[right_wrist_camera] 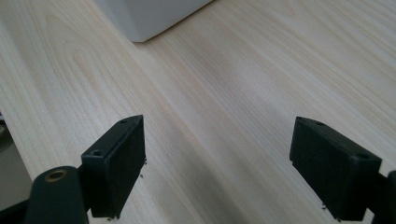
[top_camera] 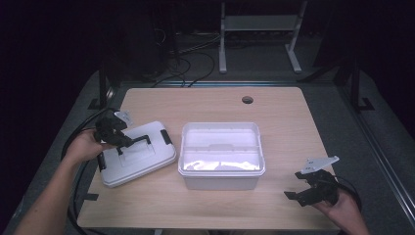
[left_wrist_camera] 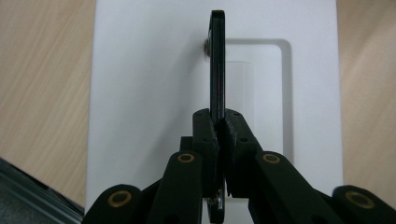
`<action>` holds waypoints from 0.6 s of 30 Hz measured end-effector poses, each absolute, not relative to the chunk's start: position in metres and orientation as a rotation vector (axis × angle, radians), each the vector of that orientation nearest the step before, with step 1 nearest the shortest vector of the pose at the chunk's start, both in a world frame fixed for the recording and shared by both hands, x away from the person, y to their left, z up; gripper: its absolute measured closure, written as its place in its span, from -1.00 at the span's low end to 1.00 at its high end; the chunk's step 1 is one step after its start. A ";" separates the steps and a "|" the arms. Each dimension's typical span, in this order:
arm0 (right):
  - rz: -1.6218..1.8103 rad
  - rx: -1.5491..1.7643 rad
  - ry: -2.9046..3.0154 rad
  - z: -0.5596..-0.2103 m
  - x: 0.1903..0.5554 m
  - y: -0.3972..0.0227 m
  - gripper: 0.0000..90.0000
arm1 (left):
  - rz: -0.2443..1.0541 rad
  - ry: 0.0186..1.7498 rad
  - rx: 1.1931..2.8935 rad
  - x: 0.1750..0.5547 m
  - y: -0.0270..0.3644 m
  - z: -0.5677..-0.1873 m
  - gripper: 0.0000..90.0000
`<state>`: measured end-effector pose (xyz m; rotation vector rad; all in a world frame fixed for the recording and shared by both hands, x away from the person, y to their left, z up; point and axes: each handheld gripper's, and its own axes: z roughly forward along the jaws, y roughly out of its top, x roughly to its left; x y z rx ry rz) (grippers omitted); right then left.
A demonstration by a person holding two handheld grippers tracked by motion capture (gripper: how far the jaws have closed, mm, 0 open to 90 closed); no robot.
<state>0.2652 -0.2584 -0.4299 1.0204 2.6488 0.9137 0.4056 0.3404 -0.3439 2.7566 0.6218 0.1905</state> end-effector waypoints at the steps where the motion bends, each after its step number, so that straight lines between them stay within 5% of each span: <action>1: 0.912 1.019 2.649 -0.430 0.265 -0.258 -0.60 | 0.195 0.613 2.756 0.402 0.342 -0.340 0.88; 18: 0.906 1.034 2.642 -0.430 0.267 -0.261 -0.60 | 0.224 0.443 2.742 0.361 0.345 -0.263 0.88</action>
